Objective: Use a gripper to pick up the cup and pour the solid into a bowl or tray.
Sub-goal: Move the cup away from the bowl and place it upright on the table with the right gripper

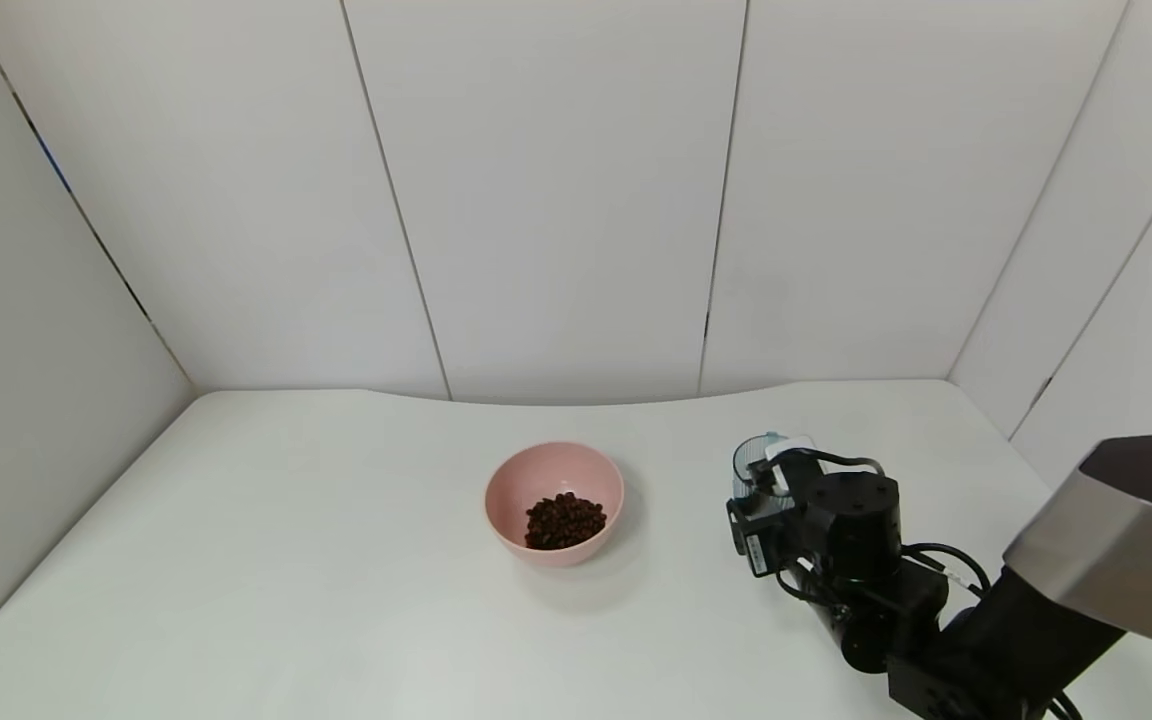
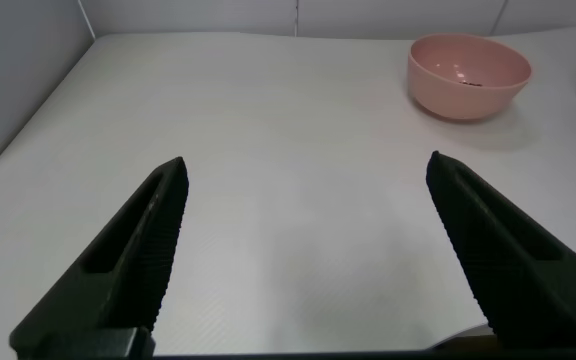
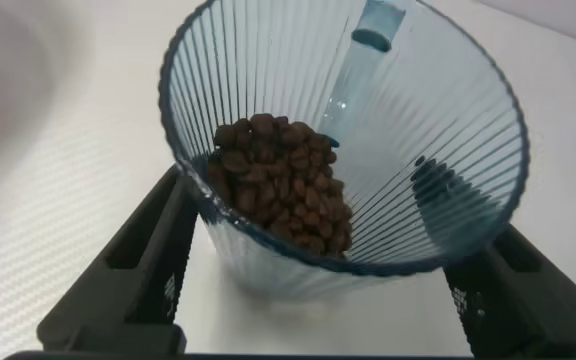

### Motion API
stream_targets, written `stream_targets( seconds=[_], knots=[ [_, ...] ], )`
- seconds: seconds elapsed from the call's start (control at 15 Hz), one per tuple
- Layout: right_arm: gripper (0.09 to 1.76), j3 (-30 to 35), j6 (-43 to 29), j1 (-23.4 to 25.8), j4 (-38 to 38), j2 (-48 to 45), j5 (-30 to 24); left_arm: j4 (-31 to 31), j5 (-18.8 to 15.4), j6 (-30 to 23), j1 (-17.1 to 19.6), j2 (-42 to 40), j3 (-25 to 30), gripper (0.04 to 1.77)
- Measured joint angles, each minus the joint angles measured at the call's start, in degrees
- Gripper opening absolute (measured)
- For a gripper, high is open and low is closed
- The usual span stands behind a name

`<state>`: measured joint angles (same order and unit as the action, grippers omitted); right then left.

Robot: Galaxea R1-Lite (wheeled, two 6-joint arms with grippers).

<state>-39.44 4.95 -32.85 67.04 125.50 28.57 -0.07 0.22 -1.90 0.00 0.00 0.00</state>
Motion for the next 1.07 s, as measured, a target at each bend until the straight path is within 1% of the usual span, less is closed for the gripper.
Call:
stream_targets(
  seconds=[0.4, 0.67, 1.07],
  knots=[
    [1.63, 0.07, 0.26, 0.00, 0.27, -0.12, 0.04, 0.00, 0.02, 0.01, 0.00, 0.00, 0.00, 1.72],
    [1.66, 0.41, 0.28, -0.07, 0.85, -0.52, 0.06, 0.00, 0.02, 0.00, 0.00, 0.00, 0.00, 1.72],
    [1.69, 4.52, 0.00, -0.35, 2.69, -1.90, 0.20, 0.00, 0.02, 0.01, 0.00, 0.00, 0.00, 1.72]
  ],
)
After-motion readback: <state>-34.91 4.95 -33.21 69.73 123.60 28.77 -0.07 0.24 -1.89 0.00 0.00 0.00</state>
